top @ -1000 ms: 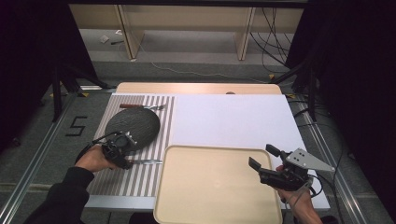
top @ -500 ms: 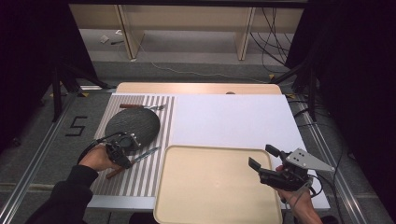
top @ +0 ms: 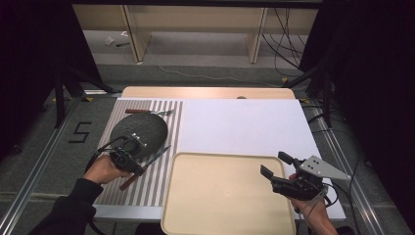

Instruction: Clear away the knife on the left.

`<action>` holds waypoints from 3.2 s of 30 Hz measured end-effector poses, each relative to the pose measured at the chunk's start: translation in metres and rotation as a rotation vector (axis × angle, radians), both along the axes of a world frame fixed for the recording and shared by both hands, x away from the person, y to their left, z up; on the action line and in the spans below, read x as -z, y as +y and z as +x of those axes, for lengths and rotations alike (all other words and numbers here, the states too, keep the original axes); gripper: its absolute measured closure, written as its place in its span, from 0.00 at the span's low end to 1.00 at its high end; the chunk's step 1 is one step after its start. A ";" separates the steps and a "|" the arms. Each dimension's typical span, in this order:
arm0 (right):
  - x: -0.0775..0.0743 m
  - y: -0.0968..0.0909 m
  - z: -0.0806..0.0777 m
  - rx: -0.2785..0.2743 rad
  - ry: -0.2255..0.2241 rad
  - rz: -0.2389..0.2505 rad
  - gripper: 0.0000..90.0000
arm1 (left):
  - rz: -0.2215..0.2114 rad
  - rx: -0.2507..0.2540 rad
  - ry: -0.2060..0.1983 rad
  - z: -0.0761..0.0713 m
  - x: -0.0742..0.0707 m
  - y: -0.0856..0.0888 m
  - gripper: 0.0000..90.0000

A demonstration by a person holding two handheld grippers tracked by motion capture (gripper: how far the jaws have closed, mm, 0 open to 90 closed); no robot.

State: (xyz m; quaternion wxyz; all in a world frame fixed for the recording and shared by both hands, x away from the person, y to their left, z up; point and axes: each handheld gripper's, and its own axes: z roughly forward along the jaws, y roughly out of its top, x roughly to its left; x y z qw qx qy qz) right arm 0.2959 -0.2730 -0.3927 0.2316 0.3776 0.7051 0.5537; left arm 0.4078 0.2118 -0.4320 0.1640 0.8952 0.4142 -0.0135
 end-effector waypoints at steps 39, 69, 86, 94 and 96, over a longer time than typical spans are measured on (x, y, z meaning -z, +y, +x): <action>0.000 0.000 -0.001 -0.003 0.005 -0.008 0.25 | -0.304 0.122 -0.009 -0.058 -0.013 -0.104 0.86; -0.001 0.001 -0.001 -0.013 -0.004 -0.011 0.25 | -0.257 0.044 0.132 -0.061 0.029 -0.129 0.85; -0.001 0.000 -0.002 -0.015 -0.003 -0.012 0.25 | -0.400 0.131 -0.036 -0.069 0.011 -0.133 0.43; 0.000 0.001 -0.002 -0.016 -0.005 -0.011 0.25 | -0.393 0.222 -0.123 -0.078 0.013 -0.149 0.73; 0.001 0.002 -0.001 -0.018 -0.005 -0.020 0.25 | -0.368 0.234 -0.111 -0.079 0.017 -0.154 0.86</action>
